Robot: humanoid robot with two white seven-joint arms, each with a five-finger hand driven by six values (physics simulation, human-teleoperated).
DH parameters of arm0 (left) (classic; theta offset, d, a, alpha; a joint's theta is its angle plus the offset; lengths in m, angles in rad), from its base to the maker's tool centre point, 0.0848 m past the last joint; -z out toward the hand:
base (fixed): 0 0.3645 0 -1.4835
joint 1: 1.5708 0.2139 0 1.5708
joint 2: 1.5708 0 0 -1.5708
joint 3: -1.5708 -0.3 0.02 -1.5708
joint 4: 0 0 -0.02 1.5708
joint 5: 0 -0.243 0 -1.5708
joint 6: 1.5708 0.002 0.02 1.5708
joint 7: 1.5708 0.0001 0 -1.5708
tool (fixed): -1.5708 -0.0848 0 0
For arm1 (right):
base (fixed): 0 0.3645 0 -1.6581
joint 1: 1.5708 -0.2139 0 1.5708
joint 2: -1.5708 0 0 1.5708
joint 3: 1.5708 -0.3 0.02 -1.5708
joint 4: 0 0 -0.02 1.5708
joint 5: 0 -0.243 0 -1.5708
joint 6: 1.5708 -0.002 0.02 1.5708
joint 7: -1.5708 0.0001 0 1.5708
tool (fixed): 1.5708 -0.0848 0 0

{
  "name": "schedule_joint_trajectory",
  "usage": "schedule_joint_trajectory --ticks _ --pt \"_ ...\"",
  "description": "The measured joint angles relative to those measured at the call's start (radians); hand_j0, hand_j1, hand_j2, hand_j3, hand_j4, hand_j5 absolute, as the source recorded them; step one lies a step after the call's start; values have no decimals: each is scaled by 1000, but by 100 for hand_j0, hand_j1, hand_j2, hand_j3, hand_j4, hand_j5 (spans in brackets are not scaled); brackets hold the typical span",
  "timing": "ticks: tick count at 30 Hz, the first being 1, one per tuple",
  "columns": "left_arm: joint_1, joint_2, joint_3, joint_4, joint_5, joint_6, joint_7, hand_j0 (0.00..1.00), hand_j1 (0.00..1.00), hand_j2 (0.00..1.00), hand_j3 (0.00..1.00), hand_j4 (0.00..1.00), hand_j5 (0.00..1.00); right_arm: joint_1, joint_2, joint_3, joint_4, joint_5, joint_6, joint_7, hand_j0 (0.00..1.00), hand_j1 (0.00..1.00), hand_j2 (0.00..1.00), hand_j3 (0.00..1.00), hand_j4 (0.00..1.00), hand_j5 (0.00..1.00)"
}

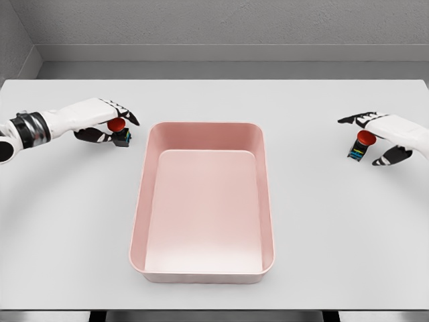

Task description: Put the industrial switch in the basket with both arms

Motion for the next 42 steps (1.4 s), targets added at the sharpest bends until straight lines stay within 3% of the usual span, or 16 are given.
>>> schedule_joint_trajectory --ticks 8,14,15,18,21,26,28,31,42 --pt "0 4 1 0 2 1 -5 49 49 49 49 49 49 -15 8 9 9 0 0 0 100 100 100 100 100 100" --pt "-5 5 0 -2 1 0 -10 48 48 48 48 48 48 -37 15 34 28 4 0 0 100 100 100 100 100 100" --pt "-5 5 0 -2 1 0 -10 48 48 48 48 48 48 -37 16 37 32 7 0 0 97 97 97 97 97 97" --pt "-11 5 1 -4 3 0 -11 48 48 48 48 48 48 -44 17 44 35 40 0 0 74 74 74 74 74 74" --pt "-20 10 2 -7 6 0 -11 48 48 48 48 48 48 -43 17 46 35 56 0 0 62 62 62 62 62 62" --pt "-31 32 4 -13 10 0 -10 48 48 48 48 48 48 -43 17 49 35 62 0 0 61 61 61 61 61 61" --pt "-38 44 5 -16 15 0 -10 48 48 48 48 48 48 -44 17 49 34 61 0 0 50 50 50 50 50 50" --pt "-41 57 7 -24 24 0 -10 48 48 48 48 48 48 -44 18 48 34 56 0 0 46 46 46 46 46 46" --pt "-41 105 9 -158 66 0 -10 48 48 48 48 48 48 -46 11 45 26 47 0 0 46 46 46 46 46 46"
